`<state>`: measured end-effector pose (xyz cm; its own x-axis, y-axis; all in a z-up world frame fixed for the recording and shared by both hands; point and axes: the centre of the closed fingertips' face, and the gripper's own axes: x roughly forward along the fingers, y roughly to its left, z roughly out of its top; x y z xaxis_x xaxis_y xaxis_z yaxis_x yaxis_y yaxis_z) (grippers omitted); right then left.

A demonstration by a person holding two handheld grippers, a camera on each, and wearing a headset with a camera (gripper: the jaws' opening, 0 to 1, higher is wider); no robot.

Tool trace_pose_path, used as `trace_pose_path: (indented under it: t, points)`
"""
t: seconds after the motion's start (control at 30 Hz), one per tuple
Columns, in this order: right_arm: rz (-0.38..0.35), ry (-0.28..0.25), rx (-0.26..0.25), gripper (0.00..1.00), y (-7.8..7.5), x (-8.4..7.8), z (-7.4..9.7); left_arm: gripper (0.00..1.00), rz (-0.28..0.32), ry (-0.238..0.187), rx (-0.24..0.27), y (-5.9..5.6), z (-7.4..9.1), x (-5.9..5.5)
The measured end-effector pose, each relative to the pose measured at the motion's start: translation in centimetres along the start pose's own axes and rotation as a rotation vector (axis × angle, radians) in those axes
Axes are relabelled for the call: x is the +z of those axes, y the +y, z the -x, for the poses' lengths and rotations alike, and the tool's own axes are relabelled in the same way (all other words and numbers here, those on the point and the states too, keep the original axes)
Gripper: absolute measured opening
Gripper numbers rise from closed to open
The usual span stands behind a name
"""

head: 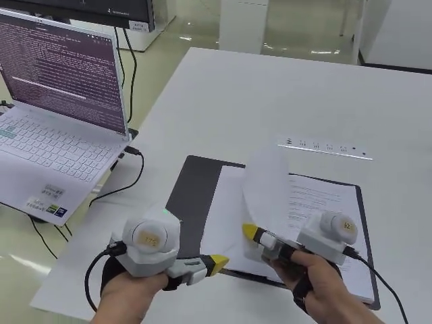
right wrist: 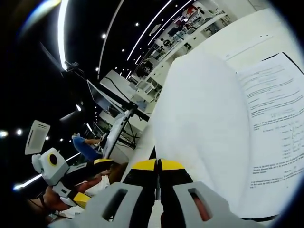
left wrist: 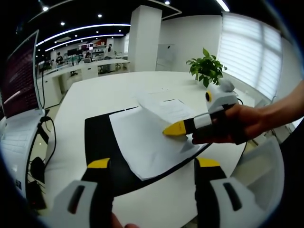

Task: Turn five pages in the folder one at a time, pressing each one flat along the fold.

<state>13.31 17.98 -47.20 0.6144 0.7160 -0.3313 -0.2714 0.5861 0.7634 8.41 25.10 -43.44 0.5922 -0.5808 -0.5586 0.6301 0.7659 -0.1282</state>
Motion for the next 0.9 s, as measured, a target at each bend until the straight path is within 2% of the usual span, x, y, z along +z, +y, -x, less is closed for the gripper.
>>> trace_pose_path:
  t: [0.5,0.9]
  points:
    - [-0.015,0.062,0.009,0.0,0.6,-2.0,-2.6,0.68,0.029,0.005,0.011,1.5,0.4,-0.6]
    - [-0.063,0.108,-0.011,0.0,-1.0,-3.4,-4.5,0.67,0.049,0.022,0.01,2.1,0.0,-1.4]
